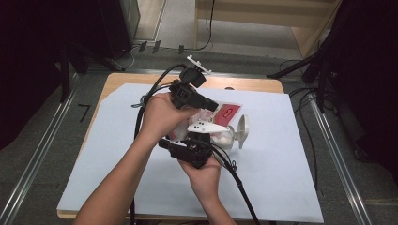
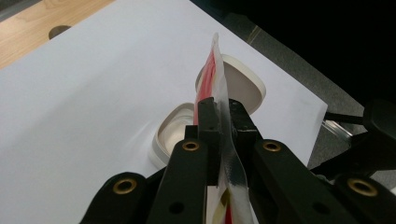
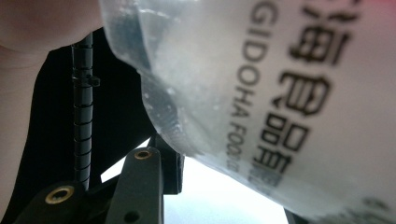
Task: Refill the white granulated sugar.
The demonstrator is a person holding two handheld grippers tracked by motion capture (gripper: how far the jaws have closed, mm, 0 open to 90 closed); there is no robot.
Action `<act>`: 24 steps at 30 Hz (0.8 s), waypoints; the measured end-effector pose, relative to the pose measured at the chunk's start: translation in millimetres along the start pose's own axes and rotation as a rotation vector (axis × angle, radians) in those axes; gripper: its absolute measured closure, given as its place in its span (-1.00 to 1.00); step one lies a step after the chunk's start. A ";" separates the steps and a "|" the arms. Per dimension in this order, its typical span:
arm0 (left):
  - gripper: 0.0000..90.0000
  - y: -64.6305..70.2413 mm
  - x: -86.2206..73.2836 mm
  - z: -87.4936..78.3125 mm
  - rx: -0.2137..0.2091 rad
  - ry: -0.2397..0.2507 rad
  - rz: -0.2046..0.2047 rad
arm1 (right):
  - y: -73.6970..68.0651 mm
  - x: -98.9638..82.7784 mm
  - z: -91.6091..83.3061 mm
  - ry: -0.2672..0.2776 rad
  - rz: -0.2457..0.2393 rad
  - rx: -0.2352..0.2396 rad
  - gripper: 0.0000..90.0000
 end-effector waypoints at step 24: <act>0.95 -0.4 0.3 -0.7 -0.017 0.002 0.000 | -2.2 0.4 -2.5 -0.009 -0.012 -0.009 0.35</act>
Point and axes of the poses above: each handheld gripper's, and its own axes: z roughly forward along the jaws, x roughly out of its top, y roughly to its right, the point moved 2 cm from there along z, roughly forward along the jaws, and after that the axes turned 5 degrees about -y, right-handed, at the moved point
